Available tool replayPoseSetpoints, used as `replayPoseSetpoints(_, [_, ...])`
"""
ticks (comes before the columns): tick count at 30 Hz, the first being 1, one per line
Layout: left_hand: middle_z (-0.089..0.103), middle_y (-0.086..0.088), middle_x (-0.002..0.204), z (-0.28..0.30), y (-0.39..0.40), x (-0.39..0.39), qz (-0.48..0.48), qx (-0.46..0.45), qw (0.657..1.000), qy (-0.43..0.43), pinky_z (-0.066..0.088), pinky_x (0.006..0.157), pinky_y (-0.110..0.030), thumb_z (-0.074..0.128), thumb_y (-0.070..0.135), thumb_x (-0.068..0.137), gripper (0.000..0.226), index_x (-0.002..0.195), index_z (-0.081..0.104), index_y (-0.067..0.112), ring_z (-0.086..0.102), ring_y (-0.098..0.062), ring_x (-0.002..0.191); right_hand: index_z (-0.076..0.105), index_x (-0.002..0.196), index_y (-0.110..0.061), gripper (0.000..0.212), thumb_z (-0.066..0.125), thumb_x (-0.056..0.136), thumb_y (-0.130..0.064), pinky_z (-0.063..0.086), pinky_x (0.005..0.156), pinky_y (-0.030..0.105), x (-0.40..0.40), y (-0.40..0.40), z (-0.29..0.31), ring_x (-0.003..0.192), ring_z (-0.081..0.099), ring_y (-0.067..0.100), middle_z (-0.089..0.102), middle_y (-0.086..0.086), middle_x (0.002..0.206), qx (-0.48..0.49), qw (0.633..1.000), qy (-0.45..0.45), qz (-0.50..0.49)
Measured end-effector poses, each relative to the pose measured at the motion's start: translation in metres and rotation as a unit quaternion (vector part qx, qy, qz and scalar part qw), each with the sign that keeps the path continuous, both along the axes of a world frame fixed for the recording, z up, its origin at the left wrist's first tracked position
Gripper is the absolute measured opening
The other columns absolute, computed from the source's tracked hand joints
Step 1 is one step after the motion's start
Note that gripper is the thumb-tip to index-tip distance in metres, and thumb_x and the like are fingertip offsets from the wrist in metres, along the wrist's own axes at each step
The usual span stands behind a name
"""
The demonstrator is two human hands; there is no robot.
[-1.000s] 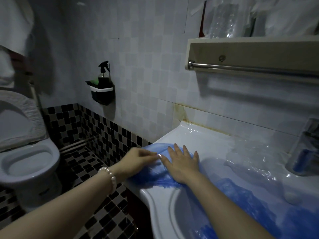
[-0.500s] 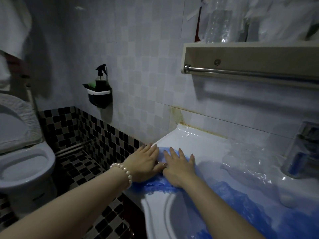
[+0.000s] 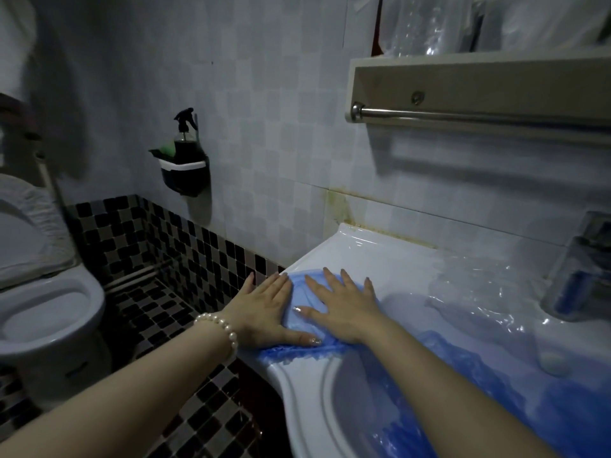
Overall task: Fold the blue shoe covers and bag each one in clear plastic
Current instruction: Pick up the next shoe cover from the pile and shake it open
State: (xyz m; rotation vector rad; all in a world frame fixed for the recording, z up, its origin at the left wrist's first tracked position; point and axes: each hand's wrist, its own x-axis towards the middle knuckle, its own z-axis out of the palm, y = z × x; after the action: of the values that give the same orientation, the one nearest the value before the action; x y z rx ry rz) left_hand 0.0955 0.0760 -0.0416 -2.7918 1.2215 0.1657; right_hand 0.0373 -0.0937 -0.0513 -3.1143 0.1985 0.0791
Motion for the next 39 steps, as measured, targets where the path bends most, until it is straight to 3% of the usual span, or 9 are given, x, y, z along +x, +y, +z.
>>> replayPoseSetpoints(7, [-0.005,-0.008,0.159,0.007,-0.005,-0.016,0.074,-0.002,0.997,0.012,-0.011,0.114,-0.053,0.011,0.099,0.043,0.142,0.150,-0.003,0.007,-0.006,-0.022,0.146,0.013,0.150,-0.033,0.081,0.005,0.081,-0.075,-0.008,0.114,0.052,-0.003,-0.005,0.008,0.146,-0.002,0.018,-0.001,-0.003,0.160,0.027,0.991,-0.128,0.018])
replayPoseSetpoints(9, [0.020,-0.013,0.155,0.014,-0.008,-0.029,0.113,0.009,0.993,-0.012,-0.002,0.114,-0.056,0.010,0.098,0.054,0.128,0.149,0.021,0.012,0.018,-0.029,0.143,0.043,0.141,-0.023,0.082,0.007,0.080,-0.065,0.000,0.115,0.047,-0.006,-0.007,0.020,0.144,0.016,0.023,0.023,0.006,0.155,0.064,0.964,-0.256,0.019])
replayPoseSetpoints(12, [0.063,-0.007,0.116,0.040,-0.006,-0.040,0.142,-0.056,0.985,-0.085,0.020,0.106,-0.052,0.013,0.074,0.086,0.076,0.106,0.063,0.020,0.055,-0.026,0.110,0.072,0.106,-0.014,0.034,0.050,0.086,-0.030,0.034,0.103,0.042,-0.016,-0.012,0.055,0.115,0.053,0.032,0.062,0.012,0.121,0.117,0.910,-0.393,0.061])
replayPoseSetpoints(16, [0.064,-0.001,0.096,0.066,0.027,-0.032,0.035,-0.237,0.964,-0.115,0.042,0.076,-0.027,0.055,0.023,0.081,0.016,0.087,0.069,0.018,0.057,-0.020,0.092,0.075,0.090,-0.020,0.027,0.062,0.077,-0.002,0.047,0.075,0.023,-0.050,-0.002,0.090,0.077,0.059,0.009,0.070,0.000,0.091,0.221,0.948,-0.198,0.110])
replayPoseSetpoints(22, [0.059,0.009,0.104,0.040,0.068,-0.043,-0.084,-0.167,0.978,0.092,0.046,0.087,-0.020,0.056,0.019,0.062,0.036,0.095,0.068,0.025,0.055,-0.006,0.097,0.074,0.092,-0.022,0.020,0.079,0.073,-0.028,0.050,0.075,0.021,-0.090,0.024,0.073,0.073,0.059,0.002,0.070,-0.002,0.090,0.292,0.944,0.008,0.151])
replayPoseSetpoints(28, [0.064,0.006,0.076,0.022,0.066,-0.048,-0.106,-0.208,0.969,-0.086,0.045,0.061,-0.022,0.051,0.034,0.066,0.022,0.073,0.068,0.023,0.061,-0.015,0.068,0.072,0.093,-0.023,0.032,0.071,0.075,-0.050,0.047,0.079,0.029,-0.087,0.039,0.040,0.085,0.057,0.012,0.060,-0.006,0.094,0.151,0.962,-0.107,0.202])
replayPoseSetpoints(32, [0.056,0.006,0.057,0.013,0.054,-0.060,-0.171,-0.197,0.945,-0.196,0.045,0.050,-0.026,0.042,0.035,0.066,0.021,0.055,0.054,0.022,0.057,-0.015,0.052,0.070,0.064,-0.021,0.022,0.052,0.071,-0.030,0.050,0.057,0.028,-0.081,0.039,0.026,0.065,0.062,0.023,0.064,-0.001,0.080,0.052,0.934,-0.220,0.277])
replayPoseSetpoints(37, [0.059,0.000,0.078,0.023,0.040,-0.057,-0.106,-0.331,0.937,0.045,0.043,0.075,-0.038,0.028,0.057,0.086,0.054,0.072,0.057,0.014,0.053,-0.017,0.076,0.073,0.066,-0.025,0.021,0.054,0.070,-0.033,0.051,0.061,0.029,-0.072,0.018,0.017,0.076,0.064,0.022,0.067,0.001,0.091,0.038,0.918,-0.242,0.312])
replayPoseSetpoints(39, [0.063,-0.009,0.109,0.026,0.032,-0.044,-0.108,-0.333,0.934,0.074,0.040,0.095,-0.039,0.029,0.054,0.086,0.060,0.101,0.064,0.007,0.055,-0.019,0.104,0.073,0.071,-0.024,0.022,0.054,0.075,-0.032,0.052,0.060,0.030,-0.071,0.014,0.011,0.075,0.063,0.023,0.067,0.001,0.090,0.040,0.916,-0.242,0.317])
